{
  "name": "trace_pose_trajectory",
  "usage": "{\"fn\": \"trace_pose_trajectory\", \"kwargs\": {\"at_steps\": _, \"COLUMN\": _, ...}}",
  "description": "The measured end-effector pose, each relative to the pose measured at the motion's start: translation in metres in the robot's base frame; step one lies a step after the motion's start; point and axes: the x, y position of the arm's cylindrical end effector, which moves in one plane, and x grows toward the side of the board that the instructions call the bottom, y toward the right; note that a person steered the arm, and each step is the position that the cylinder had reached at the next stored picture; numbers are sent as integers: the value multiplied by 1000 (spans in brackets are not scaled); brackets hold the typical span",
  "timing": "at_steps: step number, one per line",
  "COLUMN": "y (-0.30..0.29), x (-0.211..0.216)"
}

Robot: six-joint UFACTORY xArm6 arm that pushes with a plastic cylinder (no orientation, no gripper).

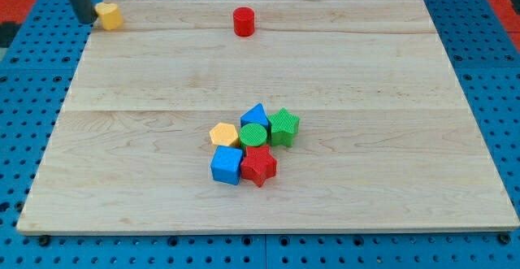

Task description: Push the red circle close to the blue triangle

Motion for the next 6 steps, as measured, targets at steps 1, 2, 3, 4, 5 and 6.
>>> {"fn": "trace_pose_trajectory", "kwargs": {"at_steps": 1, "y": 27, "x": 0}}
{"fn": "trace_pose_trajectory", "kwargs": {"at_steps": 2, "y": 7, "x": 14}}
{"fn": "trace_pose_trajectory", "kwargs": {"at_steps": 3, "y": 8, "x": 29}}
{"fn": "trace_pose_trajectory", "kwargs": {"at_steps": 4, "y": 8, "x": 31}}
{"fn": "trace_pose_trajectory", "kwargs": {"at_steps": 5, "y": 50, "x": 56}}
{"fn": "trace_pose_trajectory", "kwargs": {"at_steps": 6, "y": 100, "x": 71}}
